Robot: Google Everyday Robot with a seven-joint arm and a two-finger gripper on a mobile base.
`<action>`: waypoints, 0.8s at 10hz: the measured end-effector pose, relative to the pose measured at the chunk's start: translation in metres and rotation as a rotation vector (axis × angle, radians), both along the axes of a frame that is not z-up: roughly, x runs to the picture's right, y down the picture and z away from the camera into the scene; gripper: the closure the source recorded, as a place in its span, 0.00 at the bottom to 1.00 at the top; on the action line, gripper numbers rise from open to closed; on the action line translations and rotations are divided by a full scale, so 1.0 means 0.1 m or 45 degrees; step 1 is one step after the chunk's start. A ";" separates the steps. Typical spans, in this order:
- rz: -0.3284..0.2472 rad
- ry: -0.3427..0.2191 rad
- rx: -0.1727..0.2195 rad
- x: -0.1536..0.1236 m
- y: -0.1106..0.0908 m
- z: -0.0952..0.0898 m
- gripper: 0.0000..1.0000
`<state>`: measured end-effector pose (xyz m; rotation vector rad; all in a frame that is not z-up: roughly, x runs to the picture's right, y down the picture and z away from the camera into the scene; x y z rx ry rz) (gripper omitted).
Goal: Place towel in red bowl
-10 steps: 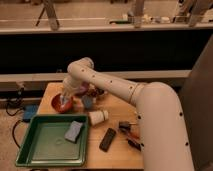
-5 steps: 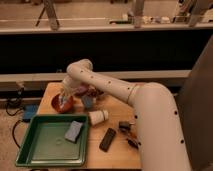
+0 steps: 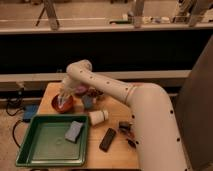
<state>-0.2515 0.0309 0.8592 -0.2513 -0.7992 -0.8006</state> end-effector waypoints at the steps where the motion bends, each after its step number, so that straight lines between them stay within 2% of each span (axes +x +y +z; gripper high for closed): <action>1: 0.001 -0.005 -0.001 -0.01 -0.01 0.01 0.91; 8: 0.006 -0.043 -0.015 -0.04 -0.01 0.12 0.29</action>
